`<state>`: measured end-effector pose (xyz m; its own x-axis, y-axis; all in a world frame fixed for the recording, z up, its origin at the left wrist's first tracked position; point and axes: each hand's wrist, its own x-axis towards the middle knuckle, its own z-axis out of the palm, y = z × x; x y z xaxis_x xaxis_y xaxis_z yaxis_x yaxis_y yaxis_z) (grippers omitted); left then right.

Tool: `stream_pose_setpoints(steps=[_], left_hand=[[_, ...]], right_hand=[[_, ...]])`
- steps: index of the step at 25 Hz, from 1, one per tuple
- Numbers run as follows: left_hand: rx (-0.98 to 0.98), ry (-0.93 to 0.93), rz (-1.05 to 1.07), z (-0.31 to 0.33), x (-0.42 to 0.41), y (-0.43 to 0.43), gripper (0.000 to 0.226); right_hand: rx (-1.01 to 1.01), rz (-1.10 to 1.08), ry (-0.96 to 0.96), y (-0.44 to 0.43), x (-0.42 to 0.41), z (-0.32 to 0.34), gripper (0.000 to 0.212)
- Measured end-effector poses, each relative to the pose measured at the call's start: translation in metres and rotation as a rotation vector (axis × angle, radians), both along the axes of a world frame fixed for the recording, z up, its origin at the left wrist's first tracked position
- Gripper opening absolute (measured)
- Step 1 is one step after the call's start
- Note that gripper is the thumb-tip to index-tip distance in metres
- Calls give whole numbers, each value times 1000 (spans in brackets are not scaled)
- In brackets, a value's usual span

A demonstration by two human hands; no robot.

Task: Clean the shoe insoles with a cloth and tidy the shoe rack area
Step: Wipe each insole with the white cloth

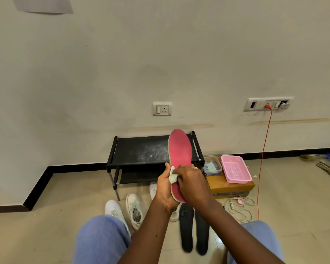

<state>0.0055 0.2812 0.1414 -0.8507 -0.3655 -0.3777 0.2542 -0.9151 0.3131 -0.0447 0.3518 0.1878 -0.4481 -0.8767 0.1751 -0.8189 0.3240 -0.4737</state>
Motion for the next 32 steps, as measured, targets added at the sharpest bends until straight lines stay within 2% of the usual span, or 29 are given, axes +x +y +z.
stream_pose_setpoints(steps=[4, 8, 12, 18, 21, 25, 28, 32], left_hand=[[-55, -8, 20, 1, 0, 7, 48], [-32, 60, 75, 0, 1, 2, 55], [-59, 65, 37, -2, 0, -9, 67], [-40, 49, 5, -3, -1, -7, 71], [-28, 37, 11, 3, 1, -4, 61], [-115, -33, 18, 9, 5, 4, 48], [-148, -1, 94, 2, 5, 4, 48], [-155, -4, 117, -2, 4, -4, 60]], right_hand=[[-128, -34, 25, -21, -24, 4, 24], [-185, -5, -30, -18, -22, 6, 23], [-82, 79, 4, 3, -3, -2, 23], [57, 151, 28, 15, 3, -4, 26], [-21, 134, 61, 3, -10, 1, 22], [-111, 51, 63, -22, -34, 4, 22], [-164, 38, -7, -22, -34, 7, 22], [-128, 120, -52, -7, -26, 1, 22]])
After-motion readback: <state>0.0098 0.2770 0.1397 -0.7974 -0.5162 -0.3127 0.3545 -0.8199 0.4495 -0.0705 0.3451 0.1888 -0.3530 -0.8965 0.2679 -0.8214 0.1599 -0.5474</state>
